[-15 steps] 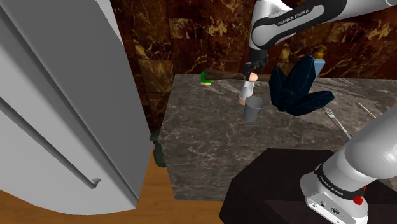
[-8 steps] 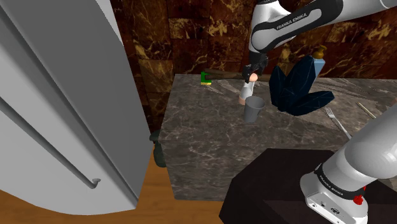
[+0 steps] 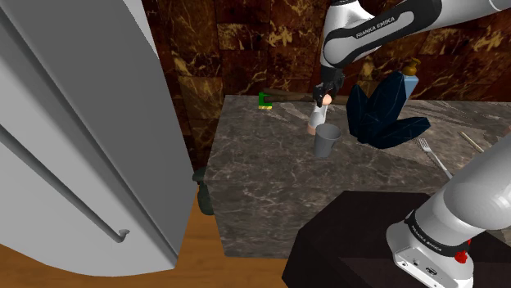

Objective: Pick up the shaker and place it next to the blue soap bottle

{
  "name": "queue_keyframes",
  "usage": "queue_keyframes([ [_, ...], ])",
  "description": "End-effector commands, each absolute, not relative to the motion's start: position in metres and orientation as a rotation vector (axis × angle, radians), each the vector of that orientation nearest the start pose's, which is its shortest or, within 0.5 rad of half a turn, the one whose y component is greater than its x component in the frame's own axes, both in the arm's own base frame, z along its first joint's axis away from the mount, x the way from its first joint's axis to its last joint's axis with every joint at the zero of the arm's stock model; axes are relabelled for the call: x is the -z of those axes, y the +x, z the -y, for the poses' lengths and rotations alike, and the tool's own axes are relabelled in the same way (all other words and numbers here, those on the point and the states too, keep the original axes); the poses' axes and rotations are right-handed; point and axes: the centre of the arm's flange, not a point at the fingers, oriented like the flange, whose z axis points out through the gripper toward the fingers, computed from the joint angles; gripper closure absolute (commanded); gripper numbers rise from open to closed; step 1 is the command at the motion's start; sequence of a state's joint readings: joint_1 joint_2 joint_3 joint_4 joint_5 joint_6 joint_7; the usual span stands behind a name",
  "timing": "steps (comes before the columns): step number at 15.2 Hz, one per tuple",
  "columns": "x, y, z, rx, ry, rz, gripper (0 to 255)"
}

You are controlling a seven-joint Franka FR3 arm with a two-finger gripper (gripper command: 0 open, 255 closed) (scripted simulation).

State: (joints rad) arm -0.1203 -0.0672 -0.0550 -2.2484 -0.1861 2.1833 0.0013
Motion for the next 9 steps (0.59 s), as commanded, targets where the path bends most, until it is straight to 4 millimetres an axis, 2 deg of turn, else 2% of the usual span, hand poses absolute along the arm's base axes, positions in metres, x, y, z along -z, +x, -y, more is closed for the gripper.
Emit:
queue_keyframes([
  [1,-0.394,0.502,0.096,-0.020,-3.288,-0.114,255],
  [4,-0.394,0.502,0.096,-0.019,-3.288,-0.114,255],
  [9,-0.421,0.502,0.096,-0.019,-3.288,-0.114,255],
])
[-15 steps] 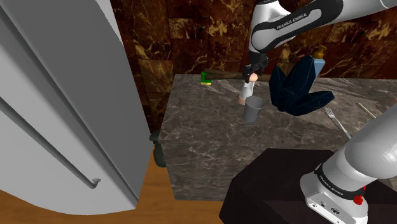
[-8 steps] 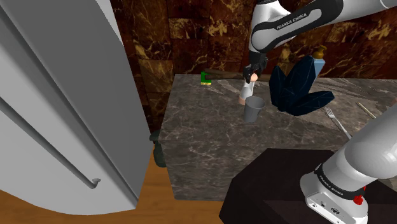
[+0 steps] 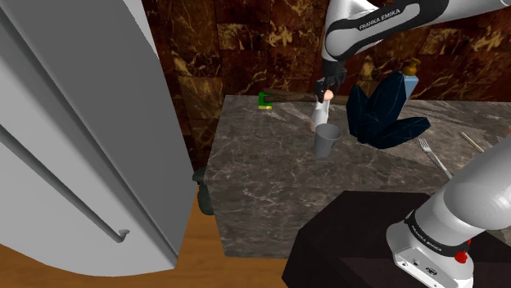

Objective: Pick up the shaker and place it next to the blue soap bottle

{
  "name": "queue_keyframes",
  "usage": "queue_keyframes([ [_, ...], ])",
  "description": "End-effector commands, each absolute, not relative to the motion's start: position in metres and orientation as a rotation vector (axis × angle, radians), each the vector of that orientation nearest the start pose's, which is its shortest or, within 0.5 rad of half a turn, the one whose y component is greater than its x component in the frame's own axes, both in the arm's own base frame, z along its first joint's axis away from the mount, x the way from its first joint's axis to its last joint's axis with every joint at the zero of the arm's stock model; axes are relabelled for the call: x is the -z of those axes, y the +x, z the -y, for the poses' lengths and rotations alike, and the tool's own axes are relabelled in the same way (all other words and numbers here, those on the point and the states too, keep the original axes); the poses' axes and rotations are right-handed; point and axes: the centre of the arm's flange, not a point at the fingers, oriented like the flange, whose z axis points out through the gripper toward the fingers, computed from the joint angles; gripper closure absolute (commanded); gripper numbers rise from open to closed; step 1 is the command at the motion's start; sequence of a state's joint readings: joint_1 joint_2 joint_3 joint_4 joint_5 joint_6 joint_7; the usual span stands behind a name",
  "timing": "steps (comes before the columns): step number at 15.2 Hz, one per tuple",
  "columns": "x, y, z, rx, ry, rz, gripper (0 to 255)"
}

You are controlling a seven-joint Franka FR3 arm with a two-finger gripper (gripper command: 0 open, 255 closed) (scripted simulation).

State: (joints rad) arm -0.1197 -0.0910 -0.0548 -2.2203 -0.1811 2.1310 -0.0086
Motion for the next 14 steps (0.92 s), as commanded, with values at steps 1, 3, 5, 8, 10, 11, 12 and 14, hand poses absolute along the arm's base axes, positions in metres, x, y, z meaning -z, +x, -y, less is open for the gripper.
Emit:
queue_keyframes([
  [1,-0.426,0.502,0.096,-0.019,-3.288,-0.114,255],
  [3,-0.437,0.502,0.096,-0.019,-3.288,-0.114,255],
  [5,-0.447,0.502,0.096,-0.019,-3.288,-0.114,255],
  [8,-0.463,0.502,0.096,-0.019,-3.288,-0.114,255],
  [10,-0.474,0.502,0.096,-0.019,-3.288,-0.114,255],
  [11,-0.479,0.502,0.096,-0.019,-3.288,-0.114,255],
  [12,-0.484,0.502,0.096,-0.019,-3.288,-0.114,255],
  [14,-0.495,0.502,0.096,-0.019,-3.288,-0.114,255],
])
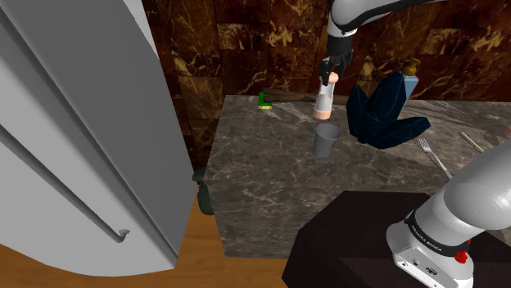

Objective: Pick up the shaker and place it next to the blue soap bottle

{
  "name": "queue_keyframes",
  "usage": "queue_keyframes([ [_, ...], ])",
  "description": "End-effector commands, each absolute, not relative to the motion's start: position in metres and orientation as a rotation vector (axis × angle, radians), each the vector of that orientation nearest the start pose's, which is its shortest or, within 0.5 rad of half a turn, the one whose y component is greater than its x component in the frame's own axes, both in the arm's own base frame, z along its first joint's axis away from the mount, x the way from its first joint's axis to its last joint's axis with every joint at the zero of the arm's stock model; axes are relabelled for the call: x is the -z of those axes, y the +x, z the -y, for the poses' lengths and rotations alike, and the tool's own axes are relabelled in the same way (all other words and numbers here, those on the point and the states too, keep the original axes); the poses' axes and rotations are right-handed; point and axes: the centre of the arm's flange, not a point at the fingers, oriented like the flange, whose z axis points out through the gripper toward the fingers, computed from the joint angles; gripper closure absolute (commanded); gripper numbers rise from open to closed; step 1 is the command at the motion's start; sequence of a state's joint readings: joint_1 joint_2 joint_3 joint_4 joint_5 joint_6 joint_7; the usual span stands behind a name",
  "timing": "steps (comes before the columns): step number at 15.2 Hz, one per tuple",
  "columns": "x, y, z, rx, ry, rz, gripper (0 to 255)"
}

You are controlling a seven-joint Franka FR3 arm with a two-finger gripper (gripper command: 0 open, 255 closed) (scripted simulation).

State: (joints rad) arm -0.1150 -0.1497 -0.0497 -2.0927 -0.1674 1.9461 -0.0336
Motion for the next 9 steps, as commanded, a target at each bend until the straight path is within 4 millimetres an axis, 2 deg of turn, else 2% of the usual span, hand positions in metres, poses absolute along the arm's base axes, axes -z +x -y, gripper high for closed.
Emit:
queue_keyframes([
  [1,-0.500,0.502,0.096,-0.019,-3.288,-0.114,255],
  [9,-0.542,0.502,0.096,-0.019,-3.288,-0.114,255],
])
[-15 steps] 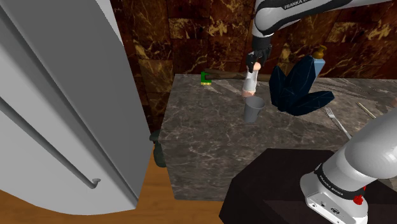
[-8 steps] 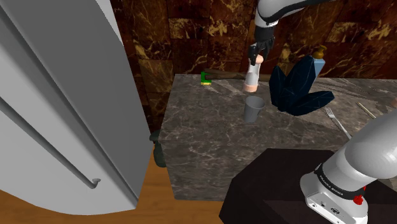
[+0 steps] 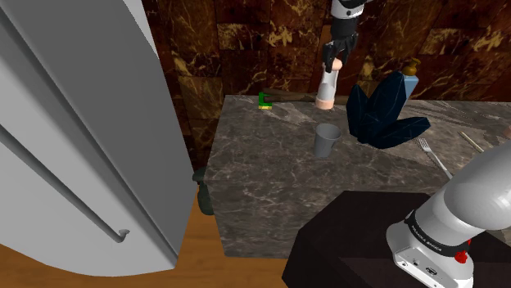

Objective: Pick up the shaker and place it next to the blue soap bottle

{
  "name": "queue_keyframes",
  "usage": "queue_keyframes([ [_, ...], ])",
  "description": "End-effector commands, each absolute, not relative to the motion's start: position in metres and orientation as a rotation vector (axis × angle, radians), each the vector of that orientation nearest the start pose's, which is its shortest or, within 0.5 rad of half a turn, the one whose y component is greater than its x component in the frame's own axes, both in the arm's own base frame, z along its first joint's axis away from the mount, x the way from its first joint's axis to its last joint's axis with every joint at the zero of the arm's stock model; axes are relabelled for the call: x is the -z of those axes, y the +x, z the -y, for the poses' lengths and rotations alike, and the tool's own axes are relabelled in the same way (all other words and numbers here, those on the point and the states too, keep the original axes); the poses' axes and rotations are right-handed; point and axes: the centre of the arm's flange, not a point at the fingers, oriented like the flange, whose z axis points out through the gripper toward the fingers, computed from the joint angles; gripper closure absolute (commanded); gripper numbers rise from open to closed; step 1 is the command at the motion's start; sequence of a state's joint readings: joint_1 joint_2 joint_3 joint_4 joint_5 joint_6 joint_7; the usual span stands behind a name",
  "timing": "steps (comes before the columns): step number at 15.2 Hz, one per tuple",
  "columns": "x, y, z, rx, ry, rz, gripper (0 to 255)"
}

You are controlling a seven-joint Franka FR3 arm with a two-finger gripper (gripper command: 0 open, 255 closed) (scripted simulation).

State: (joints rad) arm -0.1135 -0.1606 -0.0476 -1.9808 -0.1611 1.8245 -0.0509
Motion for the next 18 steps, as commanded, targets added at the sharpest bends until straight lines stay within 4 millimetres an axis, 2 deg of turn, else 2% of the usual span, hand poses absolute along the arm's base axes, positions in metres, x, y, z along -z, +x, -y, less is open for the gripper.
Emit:
queue_keyframes([
  [1,-0.548,0.502,0.096,-0.019,-3.288,-0.114,255],
  [18,-0.637,0.502,0.096,-0.019,-3.288,-0.114,255],
])
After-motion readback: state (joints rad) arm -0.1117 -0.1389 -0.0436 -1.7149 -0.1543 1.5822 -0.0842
